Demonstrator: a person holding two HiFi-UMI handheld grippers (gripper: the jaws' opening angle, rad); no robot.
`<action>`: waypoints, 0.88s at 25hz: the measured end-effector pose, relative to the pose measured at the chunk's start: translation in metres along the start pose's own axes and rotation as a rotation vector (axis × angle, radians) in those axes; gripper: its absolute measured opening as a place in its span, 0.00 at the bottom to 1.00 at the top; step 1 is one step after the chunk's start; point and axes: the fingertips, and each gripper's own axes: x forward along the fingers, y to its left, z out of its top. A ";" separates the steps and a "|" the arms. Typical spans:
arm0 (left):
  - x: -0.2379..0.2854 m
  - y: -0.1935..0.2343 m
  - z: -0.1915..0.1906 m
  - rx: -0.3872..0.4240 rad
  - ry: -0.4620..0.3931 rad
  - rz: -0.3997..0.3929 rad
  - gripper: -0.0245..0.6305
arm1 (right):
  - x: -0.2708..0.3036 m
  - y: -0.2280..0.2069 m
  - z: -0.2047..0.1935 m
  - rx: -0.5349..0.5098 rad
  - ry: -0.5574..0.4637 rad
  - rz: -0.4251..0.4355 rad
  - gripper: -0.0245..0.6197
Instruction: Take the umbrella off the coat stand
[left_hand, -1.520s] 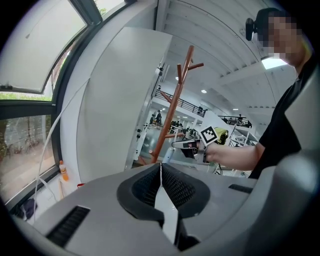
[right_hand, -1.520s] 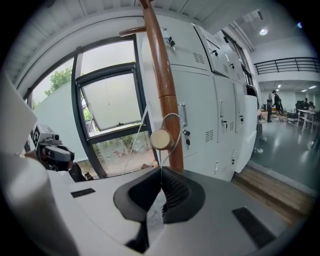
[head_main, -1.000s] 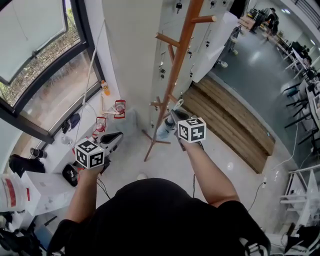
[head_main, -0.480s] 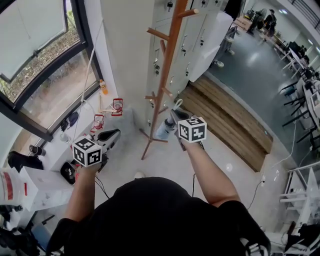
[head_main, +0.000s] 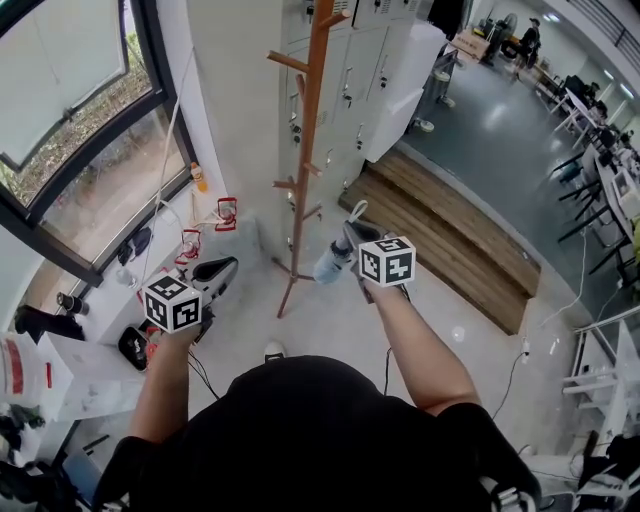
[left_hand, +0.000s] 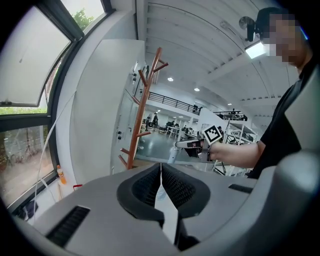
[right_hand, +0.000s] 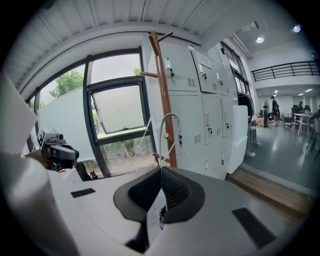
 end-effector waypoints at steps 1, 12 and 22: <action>0.000 -0.006 -0.001 0.001 -0.003 -0.001 0.08 | -0.007 0.000 -0.003 0.000 -0.002 -0.004 0.06; -0.023 -0.078 -0.019 0.006 -0.021 -0.011 0.08 | -0.090 0.005 -0.028 0.008 -0.014 -0.032 0.06; -0.041 -0.132 -0.035 0.019 -0.016 -0.033 0.08 | -0.152 0.017 -0.049 0.025 -0.034 -0.048 0.06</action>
